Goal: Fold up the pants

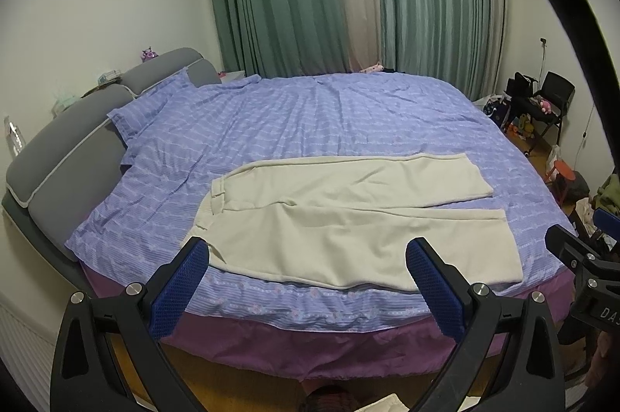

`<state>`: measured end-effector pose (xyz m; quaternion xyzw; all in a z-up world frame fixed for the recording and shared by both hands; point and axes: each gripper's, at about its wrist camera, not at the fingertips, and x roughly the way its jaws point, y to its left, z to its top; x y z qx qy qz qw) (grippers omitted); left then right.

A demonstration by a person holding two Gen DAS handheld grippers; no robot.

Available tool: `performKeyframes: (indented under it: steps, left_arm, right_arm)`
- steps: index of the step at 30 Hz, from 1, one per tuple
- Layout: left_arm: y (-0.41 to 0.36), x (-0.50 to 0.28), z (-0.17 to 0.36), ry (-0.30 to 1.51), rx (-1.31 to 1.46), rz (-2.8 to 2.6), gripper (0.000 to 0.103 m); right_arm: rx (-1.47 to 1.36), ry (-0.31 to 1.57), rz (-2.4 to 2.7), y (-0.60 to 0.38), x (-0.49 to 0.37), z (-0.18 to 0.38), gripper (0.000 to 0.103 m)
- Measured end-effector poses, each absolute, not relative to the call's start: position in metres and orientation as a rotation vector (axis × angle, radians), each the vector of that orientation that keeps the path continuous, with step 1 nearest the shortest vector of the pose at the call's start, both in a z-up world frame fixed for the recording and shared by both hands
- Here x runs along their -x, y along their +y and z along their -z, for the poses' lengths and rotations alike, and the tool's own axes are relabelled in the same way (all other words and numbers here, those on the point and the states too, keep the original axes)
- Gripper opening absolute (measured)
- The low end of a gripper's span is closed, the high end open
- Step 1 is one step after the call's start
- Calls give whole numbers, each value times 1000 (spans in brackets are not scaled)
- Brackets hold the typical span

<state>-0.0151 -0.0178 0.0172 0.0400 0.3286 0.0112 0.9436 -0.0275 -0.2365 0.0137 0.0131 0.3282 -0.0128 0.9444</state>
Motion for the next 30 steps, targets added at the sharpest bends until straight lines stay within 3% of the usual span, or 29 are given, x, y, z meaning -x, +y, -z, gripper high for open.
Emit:
performKeyframes:
  steps: [19,30]
  left_arm:
    - [47,-16,-3,673,-37,-103,103]
    - [163,-95,57,790,-132,-142,103]
  right_arm:
    - [7,689,11,-201,-14,-6,102]
    - [-72,844,27,-114,-109,65,102]
